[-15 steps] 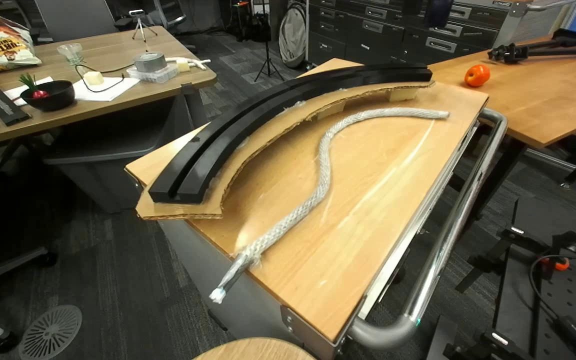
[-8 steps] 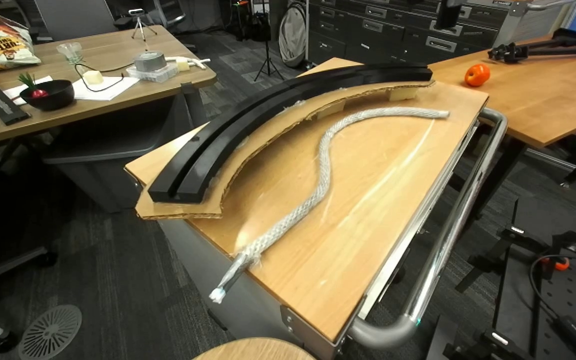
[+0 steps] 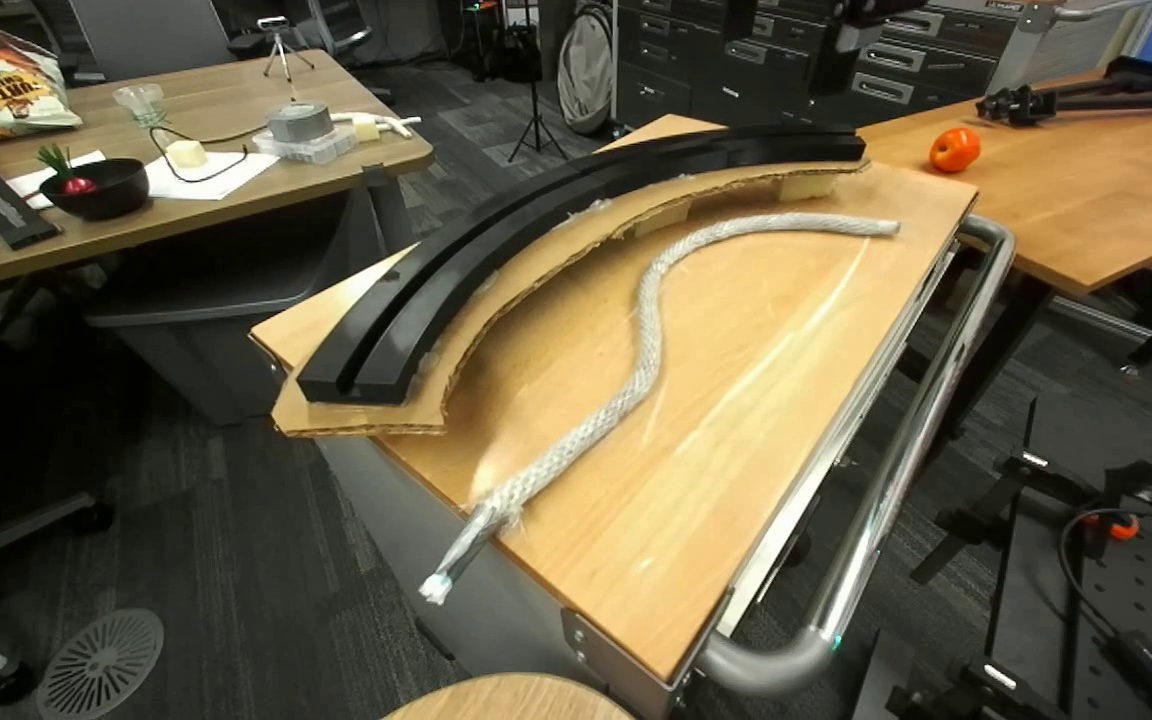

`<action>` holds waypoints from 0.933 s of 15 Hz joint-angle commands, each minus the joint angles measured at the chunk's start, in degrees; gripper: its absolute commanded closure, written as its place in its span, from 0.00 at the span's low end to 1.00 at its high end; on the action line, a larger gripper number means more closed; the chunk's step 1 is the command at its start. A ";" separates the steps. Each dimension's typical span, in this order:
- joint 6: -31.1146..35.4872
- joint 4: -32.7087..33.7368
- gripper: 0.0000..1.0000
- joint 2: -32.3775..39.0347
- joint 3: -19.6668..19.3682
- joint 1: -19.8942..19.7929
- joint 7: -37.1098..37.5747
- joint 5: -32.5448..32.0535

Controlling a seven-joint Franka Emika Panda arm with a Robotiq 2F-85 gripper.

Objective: Put the rope along the center of the black object

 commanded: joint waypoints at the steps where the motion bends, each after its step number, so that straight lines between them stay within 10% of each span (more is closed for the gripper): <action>1: -0.09 0.11 0.00 0.02 0.71 -0.55 -0.14 0.19; 8: 12.37 -3.59 0.00 0.62 2.52 0.87 -10.42 -6.54; 14: 17.41 -7.14 0.00 1.83 4.63 6.80 -23.53 5.52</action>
